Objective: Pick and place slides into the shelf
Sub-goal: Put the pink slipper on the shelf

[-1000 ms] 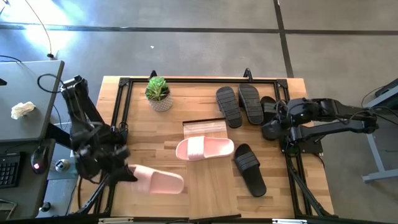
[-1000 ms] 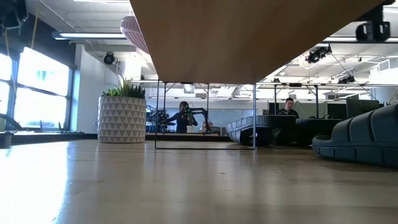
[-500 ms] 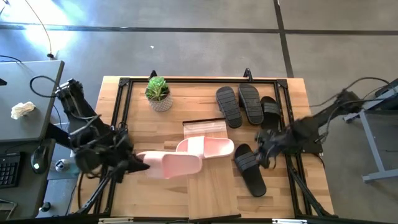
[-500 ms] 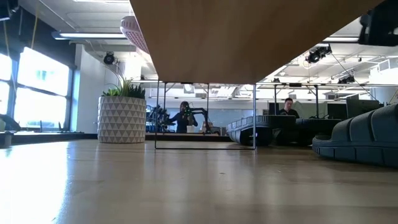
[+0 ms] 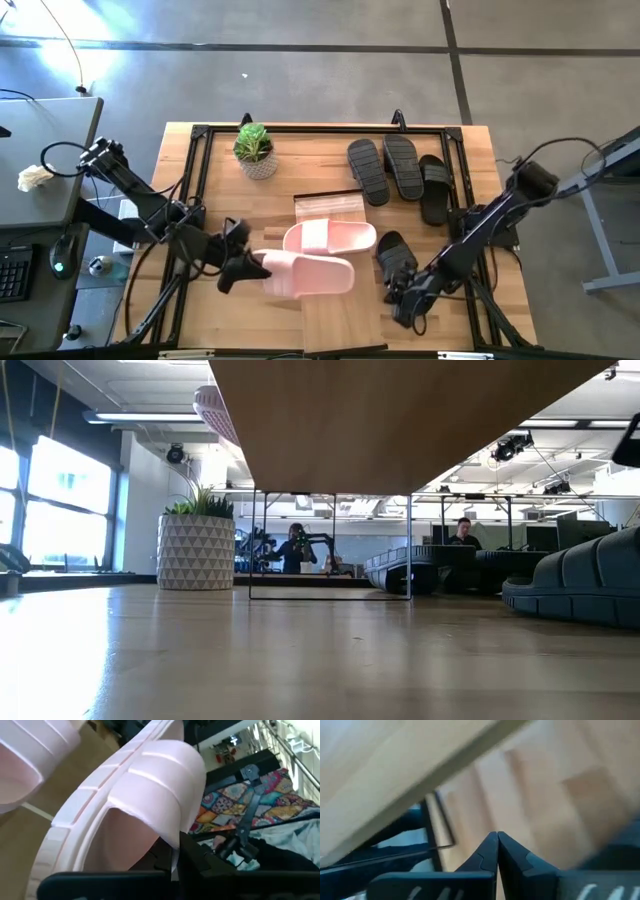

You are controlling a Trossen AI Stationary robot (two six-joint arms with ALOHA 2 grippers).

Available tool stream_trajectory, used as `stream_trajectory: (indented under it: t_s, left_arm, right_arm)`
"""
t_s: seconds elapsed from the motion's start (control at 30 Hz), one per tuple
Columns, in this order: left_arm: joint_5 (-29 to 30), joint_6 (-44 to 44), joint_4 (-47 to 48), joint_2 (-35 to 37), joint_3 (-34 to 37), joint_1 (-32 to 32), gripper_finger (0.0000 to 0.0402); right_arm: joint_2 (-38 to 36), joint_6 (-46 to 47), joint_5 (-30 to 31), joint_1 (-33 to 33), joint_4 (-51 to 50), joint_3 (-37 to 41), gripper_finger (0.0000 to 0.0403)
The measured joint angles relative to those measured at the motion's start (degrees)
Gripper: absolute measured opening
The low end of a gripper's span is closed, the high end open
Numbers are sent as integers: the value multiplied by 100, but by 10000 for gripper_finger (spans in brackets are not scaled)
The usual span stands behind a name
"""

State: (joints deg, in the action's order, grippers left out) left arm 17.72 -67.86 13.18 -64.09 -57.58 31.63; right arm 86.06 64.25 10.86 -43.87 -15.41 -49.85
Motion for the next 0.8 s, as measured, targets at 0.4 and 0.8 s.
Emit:
stream_trajectory:
  t_s: [0.4,0.8]
  left_arm:
    - [-997,-375,-311,-773,0,-495,0]
    - [-951,-988,-539,-1024,-2,-652,0]
  right_arm:
    - [771,-671,-449,306,-267,-1215,0]
    - [868,-579,-689,601,-796,-1499,0]
